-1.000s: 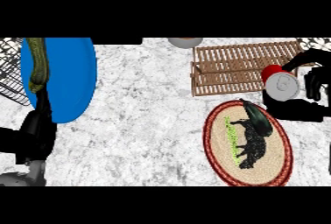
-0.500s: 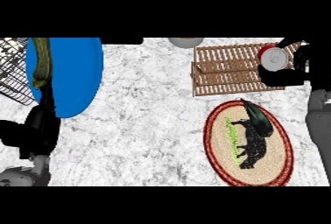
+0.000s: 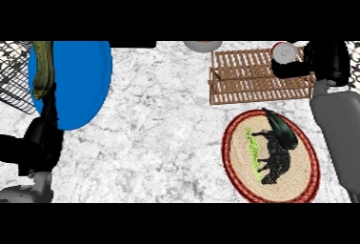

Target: Pick the can from the placemat and place it in the tiered shelf

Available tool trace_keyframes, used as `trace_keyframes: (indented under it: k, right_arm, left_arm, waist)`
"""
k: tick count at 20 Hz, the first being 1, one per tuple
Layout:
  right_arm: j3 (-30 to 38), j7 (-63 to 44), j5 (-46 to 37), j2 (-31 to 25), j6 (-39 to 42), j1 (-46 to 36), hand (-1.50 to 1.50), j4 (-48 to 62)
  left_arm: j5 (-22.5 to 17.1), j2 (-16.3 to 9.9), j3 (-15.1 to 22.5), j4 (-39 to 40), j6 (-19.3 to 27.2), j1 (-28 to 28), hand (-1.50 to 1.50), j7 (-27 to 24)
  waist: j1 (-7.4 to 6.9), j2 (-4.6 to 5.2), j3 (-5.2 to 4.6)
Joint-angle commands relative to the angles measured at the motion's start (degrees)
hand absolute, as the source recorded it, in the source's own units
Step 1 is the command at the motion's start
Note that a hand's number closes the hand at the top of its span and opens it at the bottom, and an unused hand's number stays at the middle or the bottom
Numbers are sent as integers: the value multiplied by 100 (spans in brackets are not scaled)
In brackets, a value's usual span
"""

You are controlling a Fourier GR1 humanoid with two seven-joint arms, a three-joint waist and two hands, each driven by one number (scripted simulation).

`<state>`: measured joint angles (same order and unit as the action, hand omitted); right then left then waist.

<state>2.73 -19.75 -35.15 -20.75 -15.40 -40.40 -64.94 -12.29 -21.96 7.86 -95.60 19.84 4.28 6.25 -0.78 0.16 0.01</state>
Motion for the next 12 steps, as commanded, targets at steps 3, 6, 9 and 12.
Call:
trace_keyframes:
  k: [3, 6, 9, 12]
  right_arm:
    - [750, 616, 576, 140, -384, -572, 150, 1090]
    - [741, 917, 588, 283, -325, -895, -150, 1968]
    - [783, 1351, 672, 237, -251, -719, -150, 2118]
    - [854, 1351, 876, 226, -27, -820, -150, 1934]
  left_arm:
    - [262, 229, 104, 2, 0, -185, 0, -234]
    - [92, 157, -136, 7, -217, 59, 0, -33]
    - [187, 171, -286, 131, -302, 114, 0, 4]
    - [469, 316, -49, -514, -98, -499, 0, 88]
  waist:
    - [-33, 17, 3]
    - [-52, 20, 3]
    - [5, 3, 2]
    - [0, -13, 2]
